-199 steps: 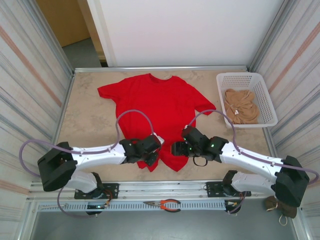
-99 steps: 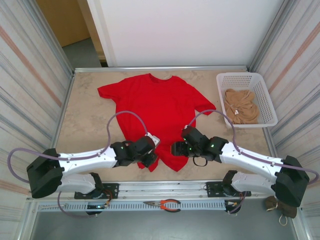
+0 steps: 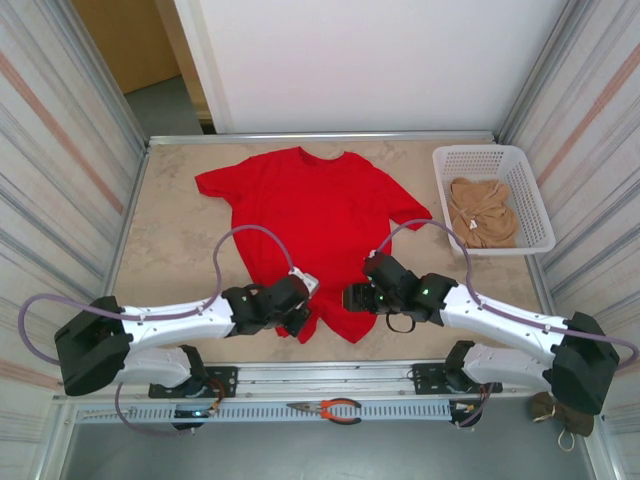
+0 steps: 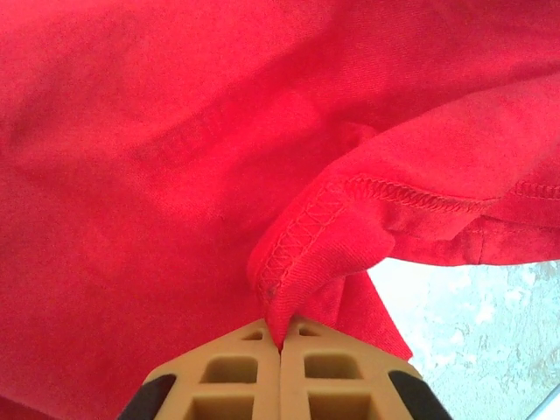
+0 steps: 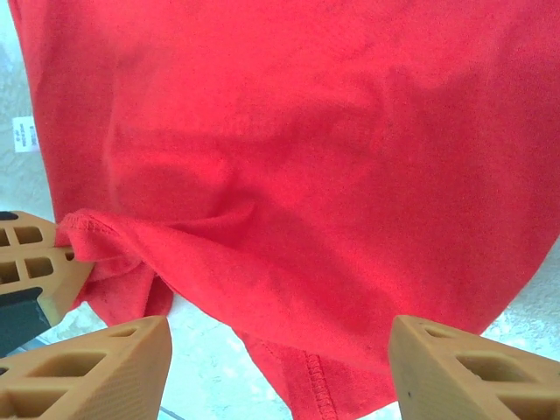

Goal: Fold the inside-out t-shirt

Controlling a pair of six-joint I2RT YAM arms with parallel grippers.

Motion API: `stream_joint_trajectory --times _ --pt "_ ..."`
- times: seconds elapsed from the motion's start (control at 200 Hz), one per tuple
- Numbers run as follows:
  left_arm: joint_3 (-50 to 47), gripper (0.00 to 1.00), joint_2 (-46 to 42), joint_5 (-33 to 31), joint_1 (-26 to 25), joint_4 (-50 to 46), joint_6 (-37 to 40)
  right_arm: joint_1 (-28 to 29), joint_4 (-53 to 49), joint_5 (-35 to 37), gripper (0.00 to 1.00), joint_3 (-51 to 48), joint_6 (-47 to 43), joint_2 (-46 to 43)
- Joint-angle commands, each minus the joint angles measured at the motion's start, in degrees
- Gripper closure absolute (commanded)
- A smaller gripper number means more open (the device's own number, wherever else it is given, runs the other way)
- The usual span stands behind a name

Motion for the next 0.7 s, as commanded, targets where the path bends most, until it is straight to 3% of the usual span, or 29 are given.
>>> stream_joint_trajectory --times 0.0,0.25,0.696 --pt "3.84 1.00 -1.07 -0.34 -0.01 -0.75 2.12 0.56 -0.29 1.00 0.36 -0.17 0.89 -1.70" --pt "10.28 1.00 -10.66 -1.29 0.00 -4.06 4.38 3.29 1.08 1.10 0.38 0.93 -0.49 -4.60" --pt "13.24 1.00 -12.60 -0.61 0.12 -6.98 5.79 8.12 3.77 4.01 0.21 7.22 -5.94 1.42"
